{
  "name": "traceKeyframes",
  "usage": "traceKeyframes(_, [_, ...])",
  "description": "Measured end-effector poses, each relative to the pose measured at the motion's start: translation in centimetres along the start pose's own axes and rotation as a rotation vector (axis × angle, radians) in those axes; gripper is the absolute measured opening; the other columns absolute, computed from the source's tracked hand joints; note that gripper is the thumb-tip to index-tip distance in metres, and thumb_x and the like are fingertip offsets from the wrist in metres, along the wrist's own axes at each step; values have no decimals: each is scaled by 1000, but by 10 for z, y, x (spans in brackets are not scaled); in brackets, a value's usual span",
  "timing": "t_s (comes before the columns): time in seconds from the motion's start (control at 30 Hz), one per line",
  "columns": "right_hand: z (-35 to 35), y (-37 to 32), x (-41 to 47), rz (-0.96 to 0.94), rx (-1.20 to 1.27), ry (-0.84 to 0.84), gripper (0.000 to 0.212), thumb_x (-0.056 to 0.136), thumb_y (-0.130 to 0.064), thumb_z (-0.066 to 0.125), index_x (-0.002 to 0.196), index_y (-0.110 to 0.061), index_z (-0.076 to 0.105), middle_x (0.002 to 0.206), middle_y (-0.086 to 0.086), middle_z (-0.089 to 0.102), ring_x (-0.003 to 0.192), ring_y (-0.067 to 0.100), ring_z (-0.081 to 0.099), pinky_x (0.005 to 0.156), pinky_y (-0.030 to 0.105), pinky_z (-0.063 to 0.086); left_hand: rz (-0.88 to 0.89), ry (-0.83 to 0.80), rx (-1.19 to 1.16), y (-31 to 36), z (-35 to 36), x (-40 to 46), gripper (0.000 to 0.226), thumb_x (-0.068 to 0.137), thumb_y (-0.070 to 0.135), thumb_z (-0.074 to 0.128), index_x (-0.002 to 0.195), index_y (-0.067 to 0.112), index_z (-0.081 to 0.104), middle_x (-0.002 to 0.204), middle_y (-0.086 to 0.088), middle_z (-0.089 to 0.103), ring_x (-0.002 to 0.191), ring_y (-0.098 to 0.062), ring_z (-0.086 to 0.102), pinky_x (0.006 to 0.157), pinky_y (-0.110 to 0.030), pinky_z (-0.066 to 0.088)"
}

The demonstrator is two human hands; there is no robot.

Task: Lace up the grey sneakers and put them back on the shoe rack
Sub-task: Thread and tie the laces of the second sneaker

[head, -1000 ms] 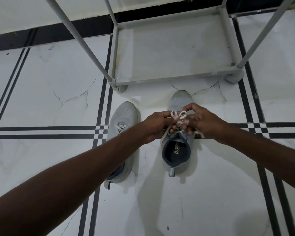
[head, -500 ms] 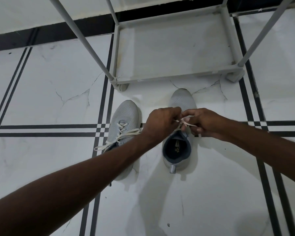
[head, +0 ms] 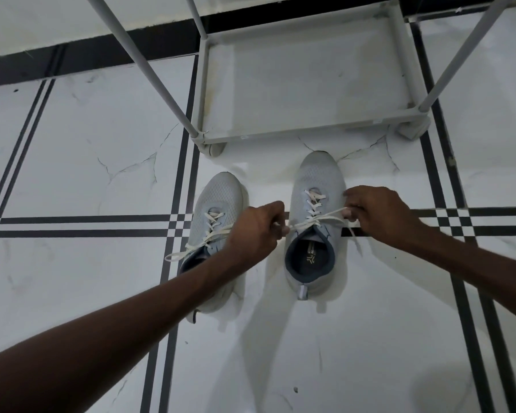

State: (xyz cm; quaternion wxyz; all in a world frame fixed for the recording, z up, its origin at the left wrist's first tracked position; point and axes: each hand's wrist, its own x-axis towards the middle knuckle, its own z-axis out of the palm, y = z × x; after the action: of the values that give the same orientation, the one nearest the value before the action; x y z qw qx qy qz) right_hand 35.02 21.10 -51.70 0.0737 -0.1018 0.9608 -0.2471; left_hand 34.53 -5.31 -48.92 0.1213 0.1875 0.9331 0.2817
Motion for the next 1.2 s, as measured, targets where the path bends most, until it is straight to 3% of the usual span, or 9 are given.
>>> traceKeyframes(0.13, [-3, -2, 3, -99, -171, -66, 12, 79, -4, 66, 77, -14, 60, 68, 6, 66, 58, 27, 52, 56, 29, 32, 212, -26, 467, 1, 2, -5, 27, 83, 5, 54, 107, 16, 59, 82, -5, 74, 68, -33, 67, 52, -31, 32])
traceKeyframes(0.23, [-9, 6, 6, -104, -71, -144, 21, 77, 2, 60, 73, -19, 62, 62, -3, 62, 54, 19, 47, 53, 29, 33, 321, -38, 525, -11, -3, -10, 41, 82, 11, 28, 98, 18, 65, 82, -3, 71, 69, -30, 67, 51, -30, 32])
traceKeyframes(0.37, [-7, 27, 10, -45, 24, -291, 27, 87, -3, 58, 64, -16, 60, 60, -3, 63, 58, 13, 54, 57, 24, 36, 414, -95, 490, -26, -10, -14, 36, 77, 15, 28, 76, 15, 63, 64, -5, 64, 52, -29, 59, 46, -30, 36])
traceKeyframes(0.53, [-2, 29, 7, -54, -187, -290, 16, 86, -11, 62, 72, -18, 61, 67, -8, 64, 66, 19, 58, 63, 32, 44, 382, -183, 526, -39, -12, -14, 34, 83, 21, 25, 72, 16, 57, 60, -5, 59, 49, -29, 55, 44, -32, 40])
traceKeyframes(0.7, [-2, 27, 2, -93, -405, -266, 17, 89, -12, 55, 89, -25, 67, 82, 0, 71, 74, 23, 62, 59, 29, 35, 302, -284, 457, -34, -16, -12, 36, 73, 23, 14, 71, 21, 50, 62, 1, 56, 52, -23, 48, 52, -30, 35])
traceKeyframes(0.8, [-8, 16, 2, -93, -488, -352, 19, 88, -9, 51, 90, -25, 61, 81, 0, 65, 69, 21, 52, 60, 30, 33, 224, -320, 410, -36, -19, -11, 24, 75, 13, 32, 74, 20, 55, 67, 5, 58, 58, -23, 55, 56, -27, 32])
traceKeyframes(0.9, [-10, 13, -1, -118, -482, -205, 13, 85, -12, 57, 98, -15, 58, 86, 7, 66, 74, 27, 55, 62, 35, 41, 133, -165, 328, -44, -28, -15, 13, 95, 18, 52, 99, 18, 64, 91, -1, 72, 79, -23, 68, 61, -34, 49])
traceKeyframes(1.03, [-5, -13, 0, -203, -309, 13, 51, 82, -26, 67, 128, -8, 53, 120, 14, 62, 108, 35, 56, 84, 48, 49, 95, 35, 245, -21, -30, -19, 48, 96, 46, 51, 131, 13, 55, 120, -7, 65, 108, -24, 59, 86, -40, 50])
traceKeyframes(1.2, [11, -41, 4, -362, -309, -34, 22, 76, -17, 73, 94, -8, 65, 96, 12, 64, 89, 32, 58, 69, 42, 50, 163, -161, 373, 22, 11, -12, 42, 95, 44, 50, 119, 11, 57, 108, -11, 66, 97, -31, 62, 80, -43, 49])
